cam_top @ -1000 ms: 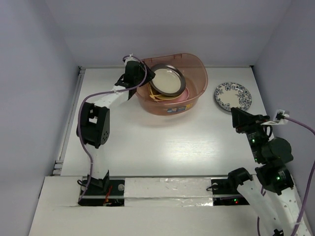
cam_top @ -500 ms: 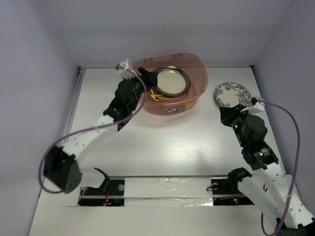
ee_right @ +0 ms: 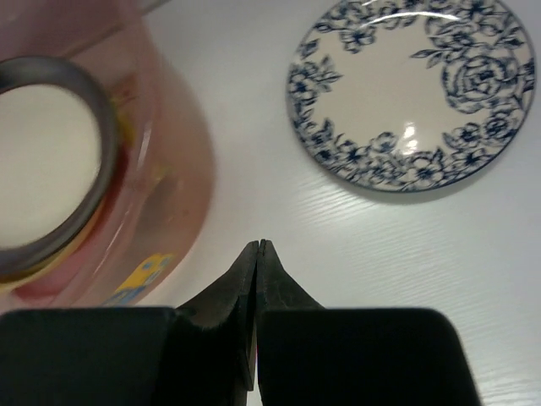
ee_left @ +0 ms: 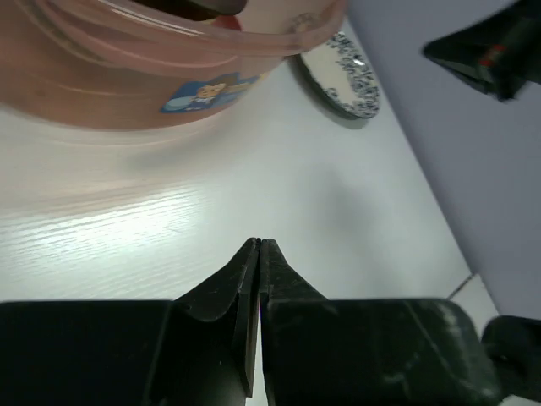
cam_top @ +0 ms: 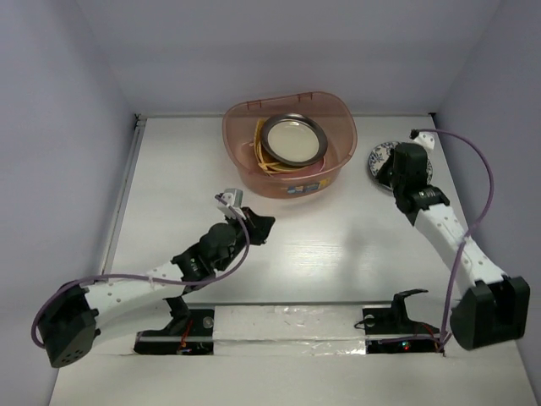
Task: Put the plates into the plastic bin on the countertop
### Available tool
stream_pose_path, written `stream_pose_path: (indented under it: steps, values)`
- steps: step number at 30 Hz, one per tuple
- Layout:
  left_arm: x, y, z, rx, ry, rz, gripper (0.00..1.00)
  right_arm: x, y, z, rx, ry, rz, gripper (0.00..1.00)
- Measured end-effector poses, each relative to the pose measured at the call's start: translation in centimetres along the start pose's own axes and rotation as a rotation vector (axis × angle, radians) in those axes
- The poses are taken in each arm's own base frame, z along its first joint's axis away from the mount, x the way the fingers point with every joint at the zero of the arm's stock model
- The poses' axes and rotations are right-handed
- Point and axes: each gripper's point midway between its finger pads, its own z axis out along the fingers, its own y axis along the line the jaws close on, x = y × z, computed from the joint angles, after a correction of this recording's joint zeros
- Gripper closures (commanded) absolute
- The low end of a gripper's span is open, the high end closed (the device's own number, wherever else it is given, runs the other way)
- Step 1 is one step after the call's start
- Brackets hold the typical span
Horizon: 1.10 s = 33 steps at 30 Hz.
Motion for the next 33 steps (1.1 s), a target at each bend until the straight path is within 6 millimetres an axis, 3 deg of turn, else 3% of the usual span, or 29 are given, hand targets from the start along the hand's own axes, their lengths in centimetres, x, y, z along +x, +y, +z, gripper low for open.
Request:
stream_pose_path:
  steps: [4,8,13,22,28,33]
  values:
    - [-0.6,-1.7,-2.1,0.080,-0.027,-0.020,1.00,0.0,-2.2,4.7,0.110,0.075,-0.022,1.00]
    - [-2.1,-2.0,-3.9,0.122,-0.086,-0.048,1.00,2.4,-4.4,9.3,0.174,0.218,-0.038,1.00]
    - [-2.3,-1.6,-5.1,0.147,-0.107,-0.062,1.00,5.3,-7.7,13.3,0.265,0.369,-0.059,1.00]
    - [-1.7,-1.8,-5.9,0.189,-0.094,-0.073,1.00,6.6,-11.8,15.7,0.422,0.478,-0.118,1.00]
    - [-2.0,-2.0,-6.3,0.208,-0.102,-0.085,0.98,7.9,-12.6,15.2,0.450,0.561,-0.153,1.00]
    - [-2.0,-2.0,-6.3,0.208,-0.101,-0.088,0.97,8.2,-12.0,14.6,0.423,0.614,-0.157,1.00]
